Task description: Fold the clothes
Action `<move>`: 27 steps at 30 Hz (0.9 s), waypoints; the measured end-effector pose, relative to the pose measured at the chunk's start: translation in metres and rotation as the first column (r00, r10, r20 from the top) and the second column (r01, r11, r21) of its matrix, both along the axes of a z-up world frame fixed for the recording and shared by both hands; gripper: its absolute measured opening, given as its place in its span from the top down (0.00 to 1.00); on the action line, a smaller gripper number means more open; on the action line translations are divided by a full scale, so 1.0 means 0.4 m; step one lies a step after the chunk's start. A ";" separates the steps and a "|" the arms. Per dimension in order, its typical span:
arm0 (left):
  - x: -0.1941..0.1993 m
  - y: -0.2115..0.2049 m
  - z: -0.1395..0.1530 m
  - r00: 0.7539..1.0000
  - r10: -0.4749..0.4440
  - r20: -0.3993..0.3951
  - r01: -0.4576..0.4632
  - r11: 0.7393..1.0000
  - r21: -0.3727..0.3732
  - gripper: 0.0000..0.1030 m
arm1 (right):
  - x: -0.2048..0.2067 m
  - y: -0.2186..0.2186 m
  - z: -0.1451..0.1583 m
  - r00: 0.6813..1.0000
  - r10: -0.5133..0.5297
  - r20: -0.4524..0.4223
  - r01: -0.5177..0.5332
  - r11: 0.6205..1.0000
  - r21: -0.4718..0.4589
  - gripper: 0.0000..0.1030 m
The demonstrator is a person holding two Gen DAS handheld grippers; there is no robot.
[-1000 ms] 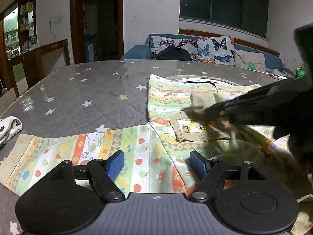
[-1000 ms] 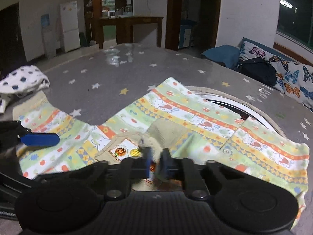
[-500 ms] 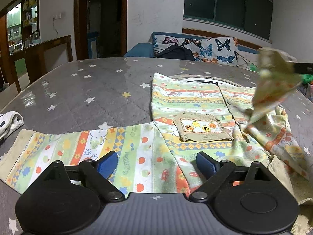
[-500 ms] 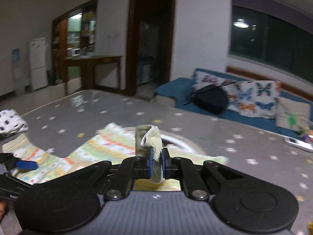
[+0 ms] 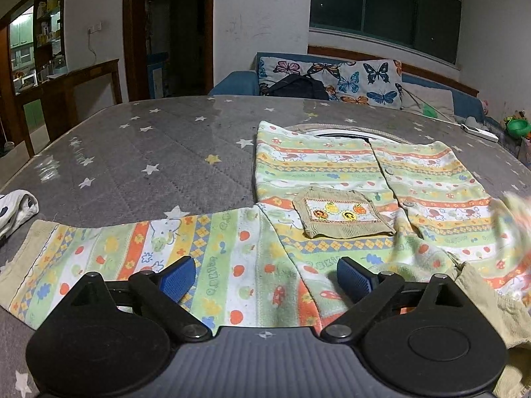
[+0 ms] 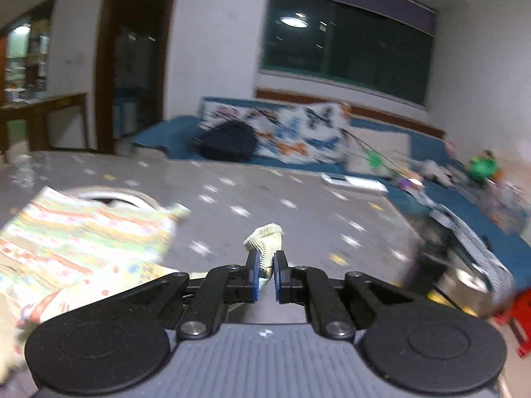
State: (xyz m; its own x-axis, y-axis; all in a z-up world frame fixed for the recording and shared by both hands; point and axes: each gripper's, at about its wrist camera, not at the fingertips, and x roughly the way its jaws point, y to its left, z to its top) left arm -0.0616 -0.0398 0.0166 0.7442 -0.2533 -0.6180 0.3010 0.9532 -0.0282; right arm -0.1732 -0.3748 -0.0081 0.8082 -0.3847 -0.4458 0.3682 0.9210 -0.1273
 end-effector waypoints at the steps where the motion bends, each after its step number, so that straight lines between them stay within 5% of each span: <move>1: 0.000 -0.001 0.000 1.000 0.000 -0.001 0.000 1.000 0.001 0.08 | -0.019 -0.014 -0.010 1.000 -0.025 -0.012 0.025 1.000 0.001 0.93; 13: 0.006 -0.007 -0.003 1.000 0.003 -0.004 -0.003 1.000 0.019 0.04 | -0.106 -0.098 -0.124 0.967 -0.224 -0.119 0.230 0.972 0.042 0.86; 17: 0.007 -0.007 -0.005 1.000 0.006 -0.004 -0.006 1.000 0.023 0.04 | -0.101 -0.080 -0.112 0.983 -0.168 -0.075 0.173 0.983 0.057 0.81; 19: 0.007 -0.004 -0.005 1.000 0.010 -0.005 -0.010 1.000 0.020 0.03 | -0.070 -0.064 -0.114 0.991 -0.110 -0.070 0.116 0.989 0.087 0.62; 21: 0.008 -0.001 -0.005 1.000 0.014 -0.007 -0.014 1.000 0.019 0.02 | -0.037 -0.052 -0.126 0.995 -0.071 -0.073 0.078 0.992 0.098 0.56; 27: 0.010 0.000 -0.006 1.000 0.020 -0.010 -0.020 1.000 0.024 0.01 | 0.023 -0.081 -0.176 0.993 -0.055 -0.104 0.075 0.976 0.203 0.50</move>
